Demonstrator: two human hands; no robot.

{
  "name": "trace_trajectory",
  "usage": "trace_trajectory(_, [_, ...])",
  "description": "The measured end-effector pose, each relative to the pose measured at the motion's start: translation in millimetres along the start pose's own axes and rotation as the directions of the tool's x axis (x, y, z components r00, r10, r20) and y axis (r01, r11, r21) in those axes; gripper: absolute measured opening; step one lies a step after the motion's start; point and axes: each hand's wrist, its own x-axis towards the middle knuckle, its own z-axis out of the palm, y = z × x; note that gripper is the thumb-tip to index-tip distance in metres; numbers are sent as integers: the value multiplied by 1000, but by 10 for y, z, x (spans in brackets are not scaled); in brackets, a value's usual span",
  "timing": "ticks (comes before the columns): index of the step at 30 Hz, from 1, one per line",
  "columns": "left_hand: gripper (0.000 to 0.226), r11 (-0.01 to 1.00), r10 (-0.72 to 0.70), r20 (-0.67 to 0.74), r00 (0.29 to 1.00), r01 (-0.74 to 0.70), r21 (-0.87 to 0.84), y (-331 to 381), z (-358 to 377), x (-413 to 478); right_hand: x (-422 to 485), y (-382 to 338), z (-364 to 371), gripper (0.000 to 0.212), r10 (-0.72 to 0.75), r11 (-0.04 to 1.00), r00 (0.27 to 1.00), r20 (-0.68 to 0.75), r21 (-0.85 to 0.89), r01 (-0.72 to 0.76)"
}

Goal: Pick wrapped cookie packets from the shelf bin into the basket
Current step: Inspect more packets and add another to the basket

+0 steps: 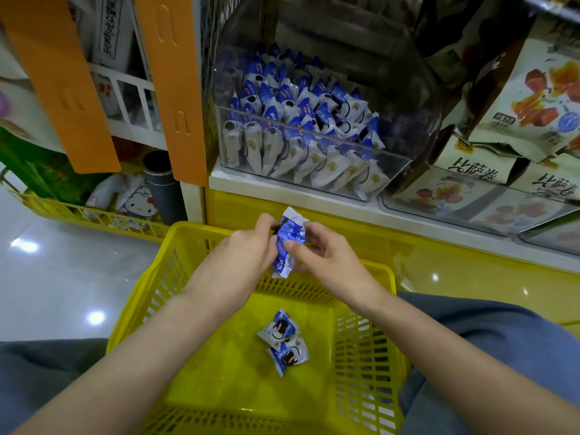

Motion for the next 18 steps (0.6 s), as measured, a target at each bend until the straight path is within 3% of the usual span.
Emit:
trace_trajectory(8, [18,999,9,-105,994,-12,-34,-33,1,11,-17,-30,-27,22,-31,994,998,61,-102,37])
trace_trajectory(13, [19,998,42,-198,979,-34,44,-62,8,12,-37,-24,-9,18,-73,978,993,95,-188,90])
trace_trajectory(18, [23,997,-10,-214,977,-7,-75,-70,41,29,-12,12,0,19,-104,982,991,84,-151,116])
